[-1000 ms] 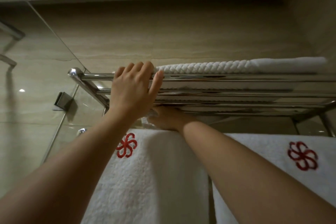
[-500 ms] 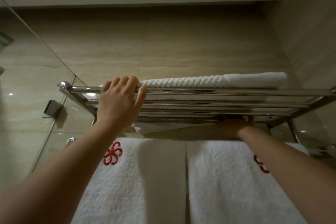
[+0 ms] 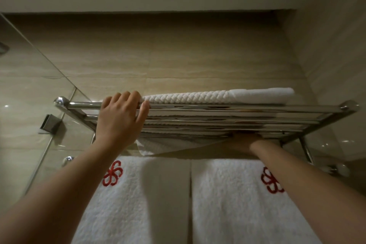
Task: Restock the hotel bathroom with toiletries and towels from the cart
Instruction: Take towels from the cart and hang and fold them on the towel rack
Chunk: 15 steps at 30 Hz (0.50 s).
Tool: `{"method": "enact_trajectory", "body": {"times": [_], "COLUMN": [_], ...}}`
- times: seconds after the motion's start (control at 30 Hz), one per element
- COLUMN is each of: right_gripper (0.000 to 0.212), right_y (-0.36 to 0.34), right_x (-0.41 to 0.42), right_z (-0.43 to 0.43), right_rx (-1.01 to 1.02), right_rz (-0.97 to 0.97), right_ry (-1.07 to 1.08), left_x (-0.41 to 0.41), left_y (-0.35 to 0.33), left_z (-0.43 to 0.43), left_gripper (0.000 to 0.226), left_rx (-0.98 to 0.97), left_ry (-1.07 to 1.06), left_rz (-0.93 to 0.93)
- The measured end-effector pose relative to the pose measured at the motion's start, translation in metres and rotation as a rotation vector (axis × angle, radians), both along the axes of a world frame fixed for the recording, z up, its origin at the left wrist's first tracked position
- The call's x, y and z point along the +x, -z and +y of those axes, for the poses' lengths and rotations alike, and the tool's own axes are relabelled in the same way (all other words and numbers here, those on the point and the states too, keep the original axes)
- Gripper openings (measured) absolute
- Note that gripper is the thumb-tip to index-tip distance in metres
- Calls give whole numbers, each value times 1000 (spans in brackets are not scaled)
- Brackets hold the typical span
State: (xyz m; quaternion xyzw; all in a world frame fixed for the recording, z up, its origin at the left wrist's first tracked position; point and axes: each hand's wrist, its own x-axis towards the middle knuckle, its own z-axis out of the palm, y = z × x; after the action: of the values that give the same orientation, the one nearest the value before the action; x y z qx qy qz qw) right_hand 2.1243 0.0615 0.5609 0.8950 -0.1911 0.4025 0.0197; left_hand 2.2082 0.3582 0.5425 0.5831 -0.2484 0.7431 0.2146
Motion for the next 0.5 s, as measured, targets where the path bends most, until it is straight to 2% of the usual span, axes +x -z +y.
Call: {"method": "enact_trajectory", "body": {"times": [0.07,0.13,0.2,0.27,0.37,0.43,0.5], "right_gripper": [44,36,25,19,22,18,8], "right_y": [4,7,11,16,20,17,10], "right_x": [-7,-19,-34,-50,-68,-77,-85], "right_z": [12,28,44,61,85,98,103], "right_rx": [17,-69,-190,-407,-841,-1052,-1145], "right_rz": [61,116,88,-52,-283,-430,-575], "right_ry": [-105,-119,-188,-340,-512,-545,-457], "left_x": [-2,-3,-5,-7,-5,-4,-3], "left_y": [1,1,1,1,-1,-4,-6], "left_z": [-1,0,2,4,9,12,14], "left_gripper": [57,58,61,63,64,60,57], "left_rx": [2,9,34,66,108,138,148], "left_ry": [3,-1,-4,3,46,85,127], "left_rz": [12,18,36,58,96,128,152]}}
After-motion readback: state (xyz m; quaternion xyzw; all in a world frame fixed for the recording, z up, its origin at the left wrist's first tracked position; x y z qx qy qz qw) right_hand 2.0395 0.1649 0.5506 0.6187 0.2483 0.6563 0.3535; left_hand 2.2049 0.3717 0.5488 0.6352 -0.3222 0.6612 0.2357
